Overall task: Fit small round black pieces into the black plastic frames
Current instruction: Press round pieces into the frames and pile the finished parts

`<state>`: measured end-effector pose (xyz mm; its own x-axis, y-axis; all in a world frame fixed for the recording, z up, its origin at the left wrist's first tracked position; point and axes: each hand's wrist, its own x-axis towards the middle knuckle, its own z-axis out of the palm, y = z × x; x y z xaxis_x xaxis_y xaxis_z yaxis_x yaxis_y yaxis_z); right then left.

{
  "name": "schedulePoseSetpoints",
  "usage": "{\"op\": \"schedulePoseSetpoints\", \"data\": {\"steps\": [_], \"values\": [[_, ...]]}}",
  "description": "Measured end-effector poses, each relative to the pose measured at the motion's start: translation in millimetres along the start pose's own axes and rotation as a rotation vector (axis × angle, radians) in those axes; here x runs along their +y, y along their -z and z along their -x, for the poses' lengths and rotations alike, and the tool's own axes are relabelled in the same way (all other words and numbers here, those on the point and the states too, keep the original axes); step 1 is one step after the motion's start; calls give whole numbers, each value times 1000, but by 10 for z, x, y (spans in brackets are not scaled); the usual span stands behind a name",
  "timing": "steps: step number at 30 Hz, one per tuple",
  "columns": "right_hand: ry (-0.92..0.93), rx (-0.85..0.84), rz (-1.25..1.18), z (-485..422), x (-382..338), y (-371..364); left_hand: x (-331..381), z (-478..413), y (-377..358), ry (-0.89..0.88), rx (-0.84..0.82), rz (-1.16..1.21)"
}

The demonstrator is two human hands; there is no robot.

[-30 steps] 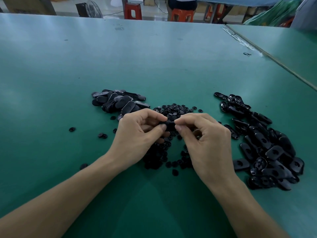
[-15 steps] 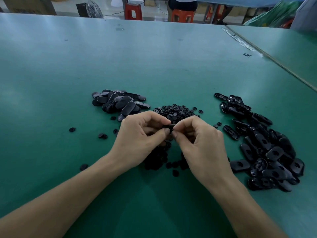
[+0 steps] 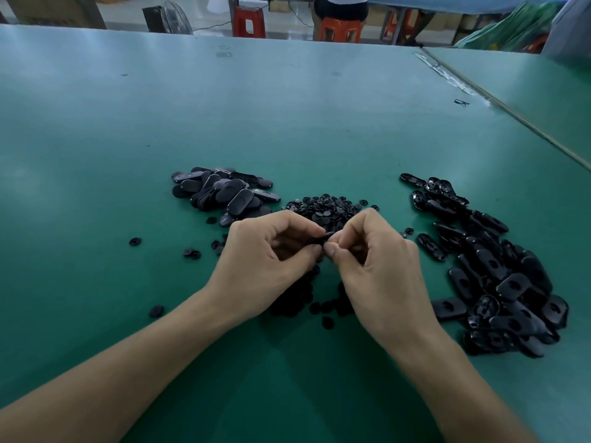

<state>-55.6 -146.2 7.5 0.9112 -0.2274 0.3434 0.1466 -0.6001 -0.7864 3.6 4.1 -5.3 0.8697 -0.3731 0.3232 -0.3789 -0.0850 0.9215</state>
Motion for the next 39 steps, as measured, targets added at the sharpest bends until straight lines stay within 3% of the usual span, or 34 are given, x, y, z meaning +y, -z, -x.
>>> {"op": "schedulePoseSetpoints", "data": {"steps": [6, 12, 16, 23, 29, 39], "values": [[-22, 18, -3, -12, -11, 15, 16, 23, -20, -60, 10, -49], [-45, 107, -9, -11, -20, -17, 18, 46, -31, -192, 54, -317], [-62, 48, -96, 1, -17, -58, 32, 50, -39, -225, 114, -402], [0, -11, -165, -27, -20, -18, -7, 14, -30, -142, 153, -342], [61, 6, -15, -65, 13, 28, -16, -16, -12, -35, 65, -74], [15, -59, -117, -101, 73, 92, 6, -43, 7, 57, 29, 81]]}}
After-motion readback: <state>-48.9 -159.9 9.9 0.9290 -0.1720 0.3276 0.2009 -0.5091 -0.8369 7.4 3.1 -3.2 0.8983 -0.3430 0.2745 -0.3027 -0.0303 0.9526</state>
